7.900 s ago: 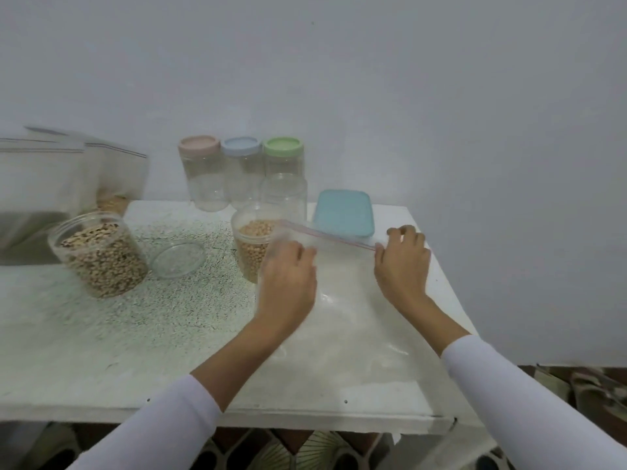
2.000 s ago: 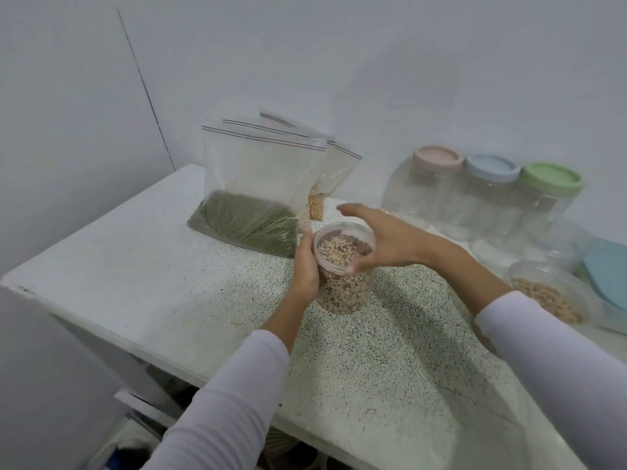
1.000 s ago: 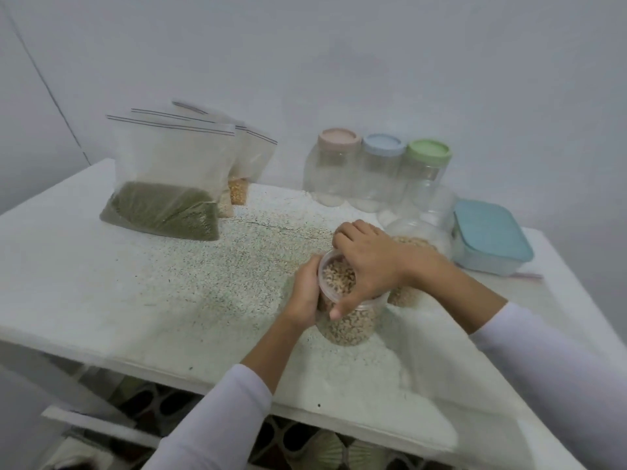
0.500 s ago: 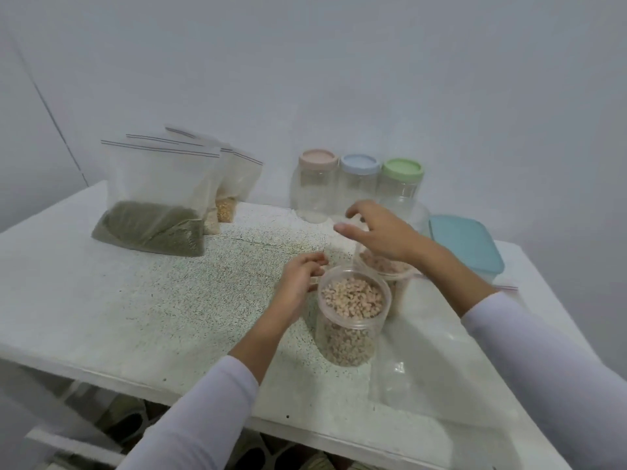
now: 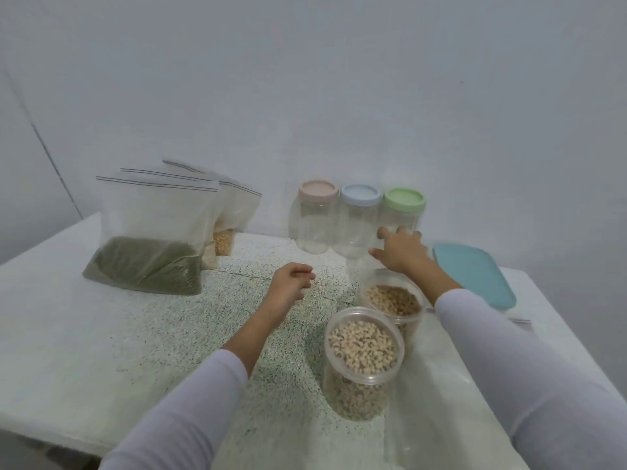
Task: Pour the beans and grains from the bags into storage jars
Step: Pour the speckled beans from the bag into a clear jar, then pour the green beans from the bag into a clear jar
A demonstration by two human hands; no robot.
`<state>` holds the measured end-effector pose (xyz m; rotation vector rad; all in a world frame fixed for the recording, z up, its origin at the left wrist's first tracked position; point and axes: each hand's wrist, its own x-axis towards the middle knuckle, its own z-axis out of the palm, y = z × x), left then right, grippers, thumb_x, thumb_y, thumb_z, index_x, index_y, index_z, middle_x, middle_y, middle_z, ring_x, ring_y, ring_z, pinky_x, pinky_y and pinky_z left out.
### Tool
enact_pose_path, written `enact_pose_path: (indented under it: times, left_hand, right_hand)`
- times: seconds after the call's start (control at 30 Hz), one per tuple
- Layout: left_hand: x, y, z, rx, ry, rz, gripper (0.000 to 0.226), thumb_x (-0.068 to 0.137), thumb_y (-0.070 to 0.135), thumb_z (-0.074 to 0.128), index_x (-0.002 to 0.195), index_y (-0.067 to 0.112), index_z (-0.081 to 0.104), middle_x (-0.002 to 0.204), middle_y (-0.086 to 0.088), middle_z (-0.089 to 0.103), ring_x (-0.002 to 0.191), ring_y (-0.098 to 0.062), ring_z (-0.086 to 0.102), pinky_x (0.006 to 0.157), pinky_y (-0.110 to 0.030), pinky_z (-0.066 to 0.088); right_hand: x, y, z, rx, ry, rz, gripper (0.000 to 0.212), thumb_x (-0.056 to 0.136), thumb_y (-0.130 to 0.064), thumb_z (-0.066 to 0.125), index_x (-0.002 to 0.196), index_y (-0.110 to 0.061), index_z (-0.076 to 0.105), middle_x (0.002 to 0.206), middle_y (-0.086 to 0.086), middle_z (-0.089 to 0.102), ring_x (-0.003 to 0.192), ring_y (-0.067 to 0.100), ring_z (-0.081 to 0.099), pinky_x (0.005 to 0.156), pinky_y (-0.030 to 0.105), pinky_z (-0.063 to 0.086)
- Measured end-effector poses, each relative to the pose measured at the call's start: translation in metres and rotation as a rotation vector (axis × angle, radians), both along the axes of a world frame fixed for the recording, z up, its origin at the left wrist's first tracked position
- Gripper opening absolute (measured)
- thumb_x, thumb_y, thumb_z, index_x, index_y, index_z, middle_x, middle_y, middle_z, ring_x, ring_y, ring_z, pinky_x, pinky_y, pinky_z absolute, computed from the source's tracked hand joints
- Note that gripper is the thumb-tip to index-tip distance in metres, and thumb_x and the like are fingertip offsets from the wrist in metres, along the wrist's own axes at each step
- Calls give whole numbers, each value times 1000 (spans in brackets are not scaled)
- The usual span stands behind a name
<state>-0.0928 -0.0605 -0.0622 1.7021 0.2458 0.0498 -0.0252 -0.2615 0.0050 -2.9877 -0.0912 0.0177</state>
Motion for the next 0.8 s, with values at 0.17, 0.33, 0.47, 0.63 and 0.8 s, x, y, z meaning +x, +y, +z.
enact_pose_path:
  times: [0.17, 0.33, 0.47, 0.63, 0.8]
  left_hand:
    - [6, 8, -13, 98, -44, -59, 60, 82, 6, 71, 135, 10, 43, 136, -4, 48, 120, -19, 47, 87, -28, 43]
    - [4, 31, -25, 128, -51, -86, 95, 70, 19, 83, 146, 14, 26, 146, -4, 33, 131, -21, 36, 100, -36, 43]
    - [-4, 57, -23, 69, -65, 17, 112, 46, 38, 89, 140, 20, 32, 139, -6, 35, 123, -23, 45, 92, -49, 52]
    - [-20, 91, -21, -90, -160, 143, 87, 68, 9, 81, 136, 21, 28, 122, -4, 49, 109, -21, 57, 75, -34, 59]
    - [-28, 137, -39, 81, -255, 162, 91, 51, 26, 93, 128, 20, 46, 121, -5, 59, 109, -23, 62, 82, -43, 58]
  right_hand:
    - [-11, 45, -4, -108, -67, 141, 57, 93, -57, 43, 140, -25, 38, 143, 14, 36, 130, 39, 31, 100, 49, 36]
    - [-30, 98, -8, -207, -149, 333, 68, 89, -65, 39, 138, -17, 40, 138, 13, 40, 125, 34, 34, 96, 44, 37]
    - [-45, 139, -13, -204, -185, 447, 68, 90, -66, 36, 136, -17, 43, 135, 14, 41, 123, 32, 34, 93, 41, 38]
    - [-66, 188, -18, -155, -207, 567, 68, 91, -64, 38, 139, -17, 41, 136, 15, 39, 125, 30, 31, 96, 40, 37]
    - [-79, 218, -12, -133, -245, 617, 66, 89, -68, 36, 131, -19, 51, 133, 12, 43, 122, 29, 35, 95, 41, 34]
